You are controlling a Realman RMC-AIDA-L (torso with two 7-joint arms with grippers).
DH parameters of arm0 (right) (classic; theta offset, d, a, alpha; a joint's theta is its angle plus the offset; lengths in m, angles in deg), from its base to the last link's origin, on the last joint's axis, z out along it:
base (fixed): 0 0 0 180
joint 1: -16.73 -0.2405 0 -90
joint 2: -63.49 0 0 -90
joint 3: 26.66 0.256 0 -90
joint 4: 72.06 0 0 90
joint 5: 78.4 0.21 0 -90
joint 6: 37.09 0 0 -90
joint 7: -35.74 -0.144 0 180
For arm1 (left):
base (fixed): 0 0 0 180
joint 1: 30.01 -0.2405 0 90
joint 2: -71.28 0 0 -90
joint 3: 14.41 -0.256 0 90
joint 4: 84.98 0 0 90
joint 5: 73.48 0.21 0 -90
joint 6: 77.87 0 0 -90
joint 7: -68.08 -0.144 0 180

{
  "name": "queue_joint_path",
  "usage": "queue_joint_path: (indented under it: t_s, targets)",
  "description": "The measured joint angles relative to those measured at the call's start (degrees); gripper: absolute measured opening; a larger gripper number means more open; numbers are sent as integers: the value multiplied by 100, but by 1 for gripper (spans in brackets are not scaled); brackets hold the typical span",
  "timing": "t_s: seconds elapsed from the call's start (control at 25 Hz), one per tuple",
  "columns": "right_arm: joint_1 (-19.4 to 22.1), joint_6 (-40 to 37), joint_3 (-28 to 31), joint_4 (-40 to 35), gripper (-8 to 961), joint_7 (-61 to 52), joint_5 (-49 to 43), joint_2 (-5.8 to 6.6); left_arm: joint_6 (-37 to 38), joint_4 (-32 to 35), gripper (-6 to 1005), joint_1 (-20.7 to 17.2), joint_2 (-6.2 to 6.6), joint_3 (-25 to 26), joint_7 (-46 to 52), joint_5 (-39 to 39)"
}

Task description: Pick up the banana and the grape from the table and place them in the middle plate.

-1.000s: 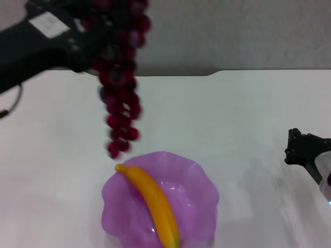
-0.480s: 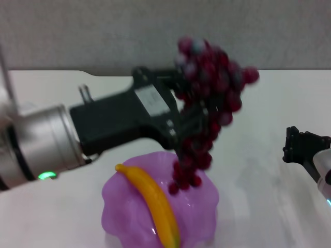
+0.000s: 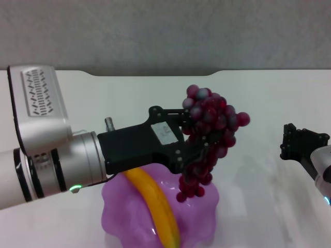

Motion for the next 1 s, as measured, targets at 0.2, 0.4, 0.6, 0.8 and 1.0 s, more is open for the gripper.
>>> queue_joint_path:
  t_s: [0.2, 0.4, 0.6, 0.8, 1.0]
  targets:
    - [0, 0, 0, -2, 26, 0, 0, 1, -1, -538, 310, 15, 9, -12, -752, -385]
    - [4, 28, 0, -4, 26, 0, 0, -2, 0, -916, 312, 94, 1, -7, -929, -427]
    - [26, 55, 0, -24, 26, 0, 0, -7, 1, -1343, 313, 250, 4, 56, -1033, -434]
    - [44, 58, 11, -55, 27, 0, 0, -8, -99, -1518, 447, 272, 11, 75, -1145, -437]
    - [47, 61, 11, -56, 27, 0, 0, -8, -131, -1645, 568, 254, 21, 114, -1264, -469]
